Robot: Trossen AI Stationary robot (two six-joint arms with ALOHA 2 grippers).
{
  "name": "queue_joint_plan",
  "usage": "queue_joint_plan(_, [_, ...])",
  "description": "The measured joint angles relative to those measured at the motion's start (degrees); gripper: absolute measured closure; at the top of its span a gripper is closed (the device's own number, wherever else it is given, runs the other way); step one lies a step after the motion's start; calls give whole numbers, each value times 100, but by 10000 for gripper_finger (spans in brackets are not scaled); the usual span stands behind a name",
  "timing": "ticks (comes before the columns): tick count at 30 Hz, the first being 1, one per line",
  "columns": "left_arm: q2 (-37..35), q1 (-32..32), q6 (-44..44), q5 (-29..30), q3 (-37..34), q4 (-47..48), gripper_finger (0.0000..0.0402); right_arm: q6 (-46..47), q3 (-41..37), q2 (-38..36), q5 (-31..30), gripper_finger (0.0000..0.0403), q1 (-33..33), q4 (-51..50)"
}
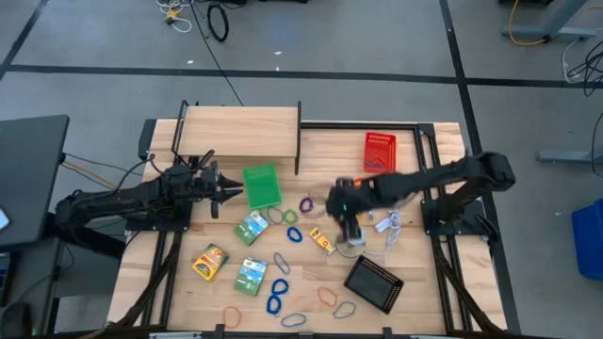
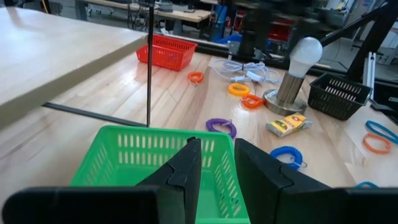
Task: Pick & Place Office Desk Supplies
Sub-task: Put the blue rubber band into the red basket
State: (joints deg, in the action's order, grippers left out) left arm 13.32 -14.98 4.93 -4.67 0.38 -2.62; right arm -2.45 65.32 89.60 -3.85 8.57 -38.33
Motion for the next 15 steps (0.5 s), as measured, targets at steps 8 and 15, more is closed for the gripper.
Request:
queue_joint_plan(8, [132,2,-28,-6,-2,-178,298,468,480,0,-146,200,1294,123])
queue_joint_plan(15, [132,1,-29,1,-3,-204,298,1043,1038,0,-62,200,1920,146])
